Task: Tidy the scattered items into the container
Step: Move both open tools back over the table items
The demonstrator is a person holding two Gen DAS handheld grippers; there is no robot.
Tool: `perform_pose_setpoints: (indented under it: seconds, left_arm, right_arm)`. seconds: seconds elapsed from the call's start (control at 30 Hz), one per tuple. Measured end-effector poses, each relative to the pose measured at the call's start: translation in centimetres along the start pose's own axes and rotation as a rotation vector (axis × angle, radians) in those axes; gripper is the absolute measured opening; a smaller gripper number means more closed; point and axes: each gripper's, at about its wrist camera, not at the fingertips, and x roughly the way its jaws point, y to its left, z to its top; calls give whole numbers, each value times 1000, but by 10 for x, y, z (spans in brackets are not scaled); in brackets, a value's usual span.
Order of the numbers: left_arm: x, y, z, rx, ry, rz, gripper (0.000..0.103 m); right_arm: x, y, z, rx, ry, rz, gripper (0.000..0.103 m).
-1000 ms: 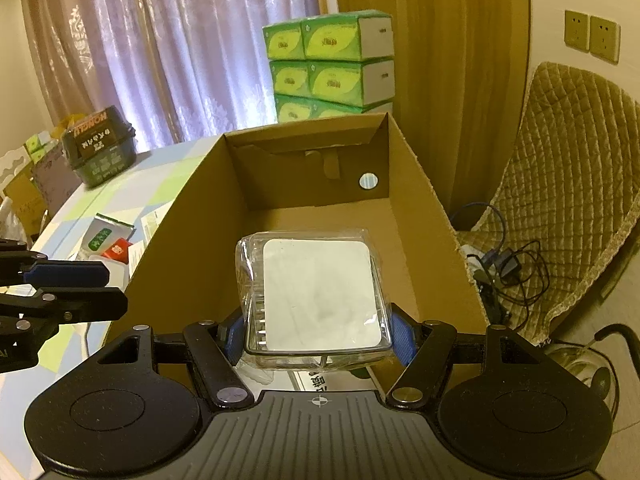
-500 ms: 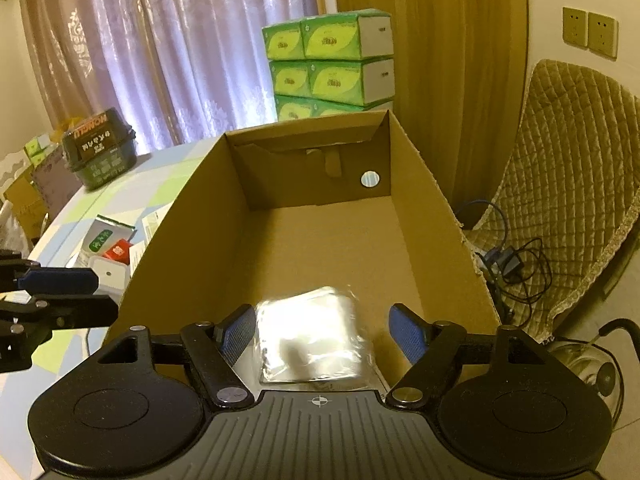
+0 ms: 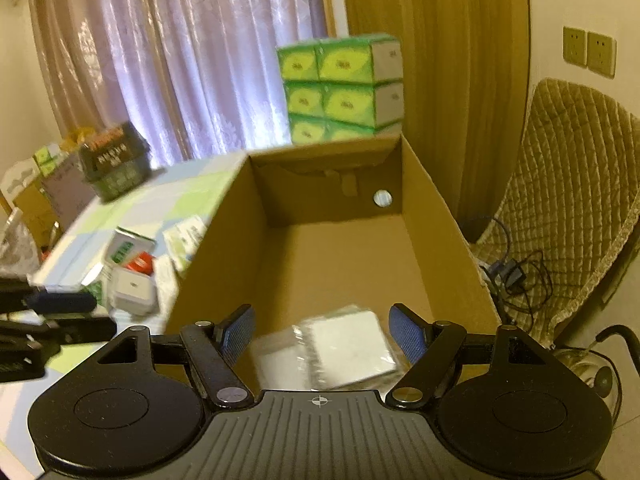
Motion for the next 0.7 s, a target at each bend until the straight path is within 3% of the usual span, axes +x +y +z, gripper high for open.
perform_pose_setpoints:
  seconds: [0.13, 0.23, 0.33, 0.4, 0.53, 0.7]
  left_arm:
    - [-19, 35, -32, -56, 31, 64, 42]
    - [-33, 65, -60, -114, 62, 124, 53]
    - [-47, 91, -83, -151, 78, 180, 66]
    - [-55, 106, -95, -164, 85, 211, 68]
    - [-65, 133, -107, -198, 87, 250, 82]
    - [-66, 158, -113, -208, 87, 272, 87]
  right_arm:
    - [-20, 30, -3, -23, -42, 56, 80]
    - [-29, 62, -11, -61, -67, 111, 100]
    - [-30, 97, -20, -103, -56, 169, 100]
    - [-28, 118, -28, -123, -37, 204, 100]
    - [-12, 154, -45, -180, 20, 243, 100]
    - [21, 180, -61, -236, 86, 264, 100]
